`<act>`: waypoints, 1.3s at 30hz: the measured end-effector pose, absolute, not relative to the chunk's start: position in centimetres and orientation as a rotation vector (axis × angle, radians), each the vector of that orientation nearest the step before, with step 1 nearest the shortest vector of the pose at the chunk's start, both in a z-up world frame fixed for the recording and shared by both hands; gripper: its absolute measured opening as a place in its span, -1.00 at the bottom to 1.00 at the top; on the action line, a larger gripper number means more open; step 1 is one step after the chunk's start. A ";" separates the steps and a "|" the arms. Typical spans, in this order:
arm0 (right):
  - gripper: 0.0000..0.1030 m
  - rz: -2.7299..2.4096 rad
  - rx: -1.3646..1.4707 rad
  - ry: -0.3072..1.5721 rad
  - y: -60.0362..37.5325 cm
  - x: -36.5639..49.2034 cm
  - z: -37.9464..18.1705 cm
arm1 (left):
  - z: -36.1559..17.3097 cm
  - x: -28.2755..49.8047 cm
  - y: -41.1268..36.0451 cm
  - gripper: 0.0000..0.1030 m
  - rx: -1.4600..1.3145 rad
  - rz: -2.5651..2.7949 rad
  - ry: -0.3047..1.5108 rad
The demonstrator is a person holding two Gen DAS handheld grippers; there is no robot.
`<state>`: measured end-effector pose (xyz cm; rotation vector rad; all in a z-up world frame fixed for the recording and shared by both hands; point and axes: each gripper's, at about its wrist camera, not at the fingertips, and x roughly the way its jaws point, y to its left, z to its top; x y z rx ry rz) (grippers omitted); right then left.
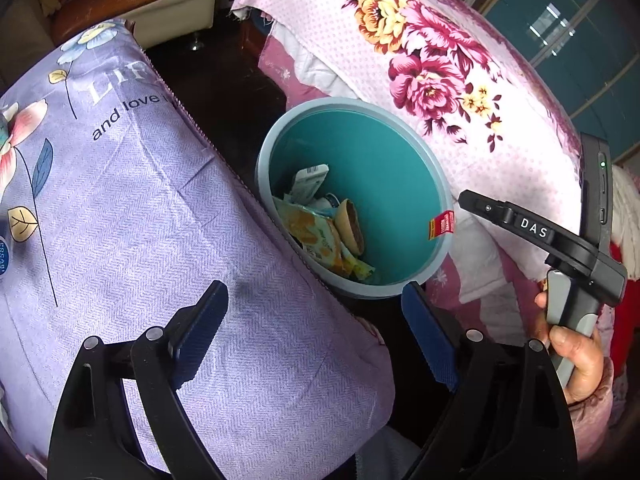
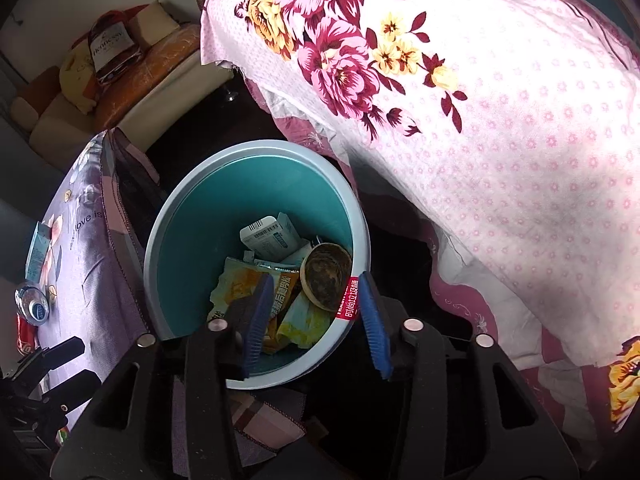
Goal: Collect trash
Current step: 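Move both tools back over the table toward the remaining trash, then grasp the white egg-shaped cup with left tool while right grasps the water bottle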
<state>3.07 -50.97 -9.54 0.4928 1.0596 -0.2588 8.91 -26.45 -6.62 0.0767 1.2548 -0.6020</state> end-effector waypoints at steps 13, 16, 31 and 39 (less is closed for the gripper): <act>0.55 -0.133 0.385 1.103 -43.9 4.1 -6.5 | -4.8 7.1 -20.4 0.83 -0.005 -0.557 1.201; 0.60 -0.096 0.348 1.118 -41.4 4.5 -6.0 | -4.6 6.9 -17.6 0.83 -0.050 -0.528 1.195; 0.63 0.133 0.129 1.214 -26.4 5.0 -4.6 | -3.7 3.2 -1.0 0.84 -0.163 -0.353 1.148; 0.63 0.262 0.018 1.261 -19.2 4.0 -4.9 | -4.7 -0.4 4.9 0.84 -0.173 -0.270 1.156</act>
